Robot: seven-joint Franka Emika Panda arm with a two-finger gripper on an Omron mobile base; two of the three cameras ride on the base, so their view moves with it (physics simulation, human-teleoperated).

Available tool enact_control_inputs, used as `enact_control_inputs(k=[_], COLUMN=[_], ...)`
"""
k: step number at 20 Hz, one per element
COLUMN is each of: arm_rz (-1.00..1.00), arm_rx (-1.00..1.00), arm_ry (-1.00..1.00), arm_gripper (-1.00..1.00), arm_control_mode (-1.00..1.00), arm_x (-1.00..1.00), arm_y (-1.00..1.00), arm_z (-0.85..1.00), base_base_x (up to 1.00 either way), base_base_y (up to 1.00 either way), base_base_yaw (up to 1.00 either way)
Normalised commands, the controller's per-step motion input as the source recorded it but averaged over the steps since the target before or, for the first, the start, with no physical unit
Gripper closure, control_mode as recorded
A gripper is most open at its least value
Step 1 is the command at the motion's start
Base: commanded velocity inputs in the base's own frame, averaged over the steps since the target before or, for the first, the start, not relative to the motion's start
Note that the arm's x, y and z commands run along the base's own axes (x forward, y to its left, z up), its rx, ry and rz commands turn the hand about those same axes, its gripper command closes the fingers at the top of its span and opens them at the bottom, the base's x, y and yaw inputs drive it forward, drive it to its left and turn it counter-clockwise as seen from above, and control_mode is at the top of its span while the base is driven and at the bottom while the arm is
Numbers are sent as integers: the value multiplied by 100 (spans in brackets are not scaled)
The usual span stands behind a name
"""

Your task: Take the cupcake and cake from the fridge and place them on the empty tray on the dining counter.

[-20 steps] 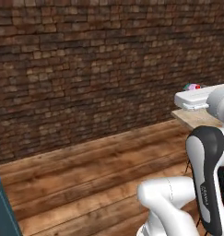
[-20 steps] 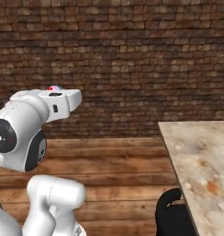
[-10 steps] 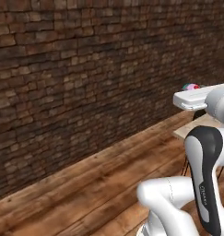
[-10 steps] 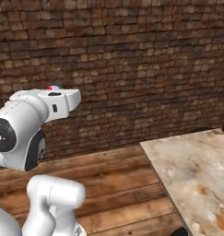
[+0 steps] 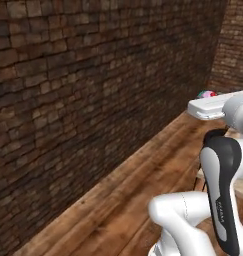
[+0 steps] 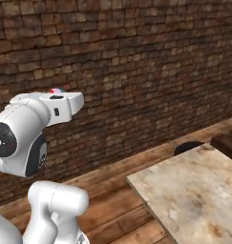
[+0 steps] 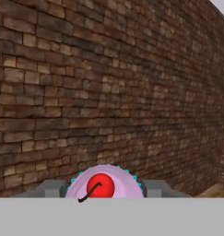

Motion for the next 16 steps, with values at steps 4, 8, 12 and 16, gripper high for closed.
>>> enact_control_inputs(k=[4,8,12,16], arm_rz=[0,0,0,0], arm_rx=[0,0,0,0], arm_ry=[0,0,0,0], arm_gripper=[100,100,100,100], arm_control_mode=[100,100,100,100], arm_x=[0,0,0,0], arm_y=[0,0,0,0], arm_z=[0,0,0,0], base_base_x=[100,100,100,100], base_base_y=[8,9,11,16], base_base_yaw=[-44,-45,-45,-47])
